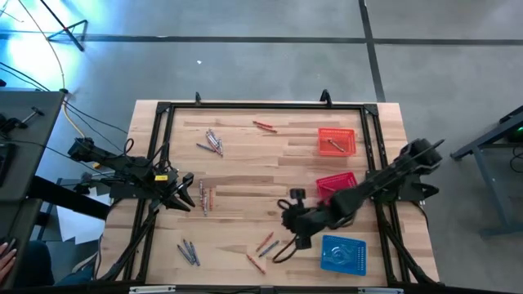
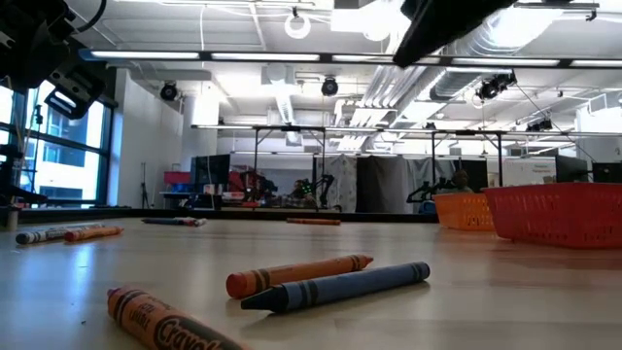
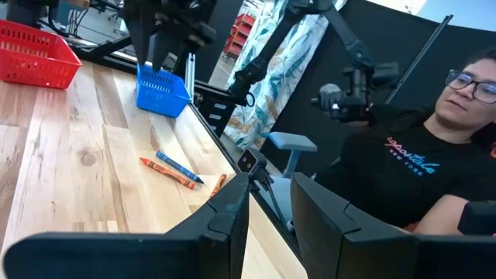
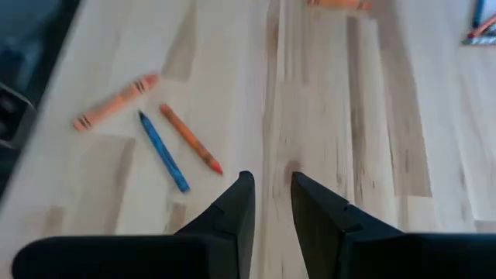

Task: Sort crayons
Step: Put the blue crayon into the blue bin

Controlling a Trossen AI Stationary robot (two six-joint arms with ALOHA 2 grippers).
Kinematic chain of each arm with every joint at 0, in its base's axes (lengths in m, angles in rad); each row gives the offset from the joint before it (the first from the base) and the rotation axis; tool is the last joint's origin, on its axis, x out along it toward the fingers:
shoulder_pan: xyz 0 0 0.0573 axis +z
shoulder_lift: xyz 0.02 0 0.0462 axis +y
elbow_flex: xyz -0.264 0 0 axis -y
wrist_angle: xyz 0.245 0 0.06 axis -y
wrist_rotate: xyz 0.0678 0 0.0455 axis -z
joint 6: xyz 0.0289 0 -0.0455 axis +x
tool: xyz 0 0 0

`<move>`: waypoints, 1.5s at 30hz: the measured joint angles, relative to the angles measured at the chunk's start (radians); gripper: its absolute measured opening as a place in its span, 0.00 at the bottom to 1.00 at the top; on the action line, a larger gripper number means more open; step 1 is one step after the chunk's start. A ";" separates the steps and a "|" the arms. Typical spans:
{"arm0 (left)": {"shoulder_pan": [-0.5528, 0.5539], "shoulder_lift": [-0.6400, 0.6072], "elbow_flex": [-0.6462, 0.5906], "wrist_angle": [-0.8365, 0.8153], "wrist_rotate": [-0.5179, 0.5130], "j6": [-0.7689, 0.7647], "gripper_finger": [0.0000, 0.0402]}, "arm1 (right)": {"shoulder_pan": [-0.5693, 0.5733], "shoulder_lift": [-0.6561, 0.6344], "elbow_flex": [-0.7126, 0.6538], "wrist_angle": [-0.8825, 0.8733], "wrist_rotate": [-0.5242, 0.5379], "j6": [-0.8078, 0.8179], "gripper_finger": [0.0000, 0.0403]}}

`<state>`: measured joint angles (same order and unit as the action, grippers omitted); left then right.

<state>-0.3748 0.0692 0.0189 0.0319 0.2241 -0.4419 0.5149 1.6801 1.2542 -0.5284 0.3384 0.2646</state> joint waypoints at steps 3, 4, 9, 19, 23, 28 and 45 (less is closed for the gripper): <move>0.000 0.000 0.000 0.000 0.000 0.000 0.21 | -0.010 0.070 0.058 -0.026 -0.035 -0.012 0.19; 0.000 0.000 0.000 0.000 0.000 0.000 0.21 | -0.012 0.091 0.073 -0.031 -0.050 -0.011 0.19; 0.000 0.000 0.000 0.000 0.000 0.000 0.21 | -0.018 0.186 0.114 -0.029 -0.153 -0.003 0.19; 0.000 0.000 0.000 0.000 0.000 0.000 0.21 | 0.008 0.257 0.114 -0.036 -0.249 -0.014 0.19; 0.000 0.000 0.000 0.000 0.000 0.000 0.21 | 0.017 0.257 0.114 -0.029 -0.254 -0.076 0.19; 0.000 0.000 0.000 0.000 0.000 0.000 0.21 | 0.016 0.258 0.093 0.039 -0.235 -0.099 0.19; 0.000 0.000 0.000 0.000 0.000 0.000 0.21 | 0.016 0.363 0.082 0.190 -0.246 -0.195 0.19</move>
<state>-0.3746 0.0689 0.0189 0.0320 0.2242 -0.4419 0.5308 2.0427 1.3365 -0.3386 0.0925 0.0700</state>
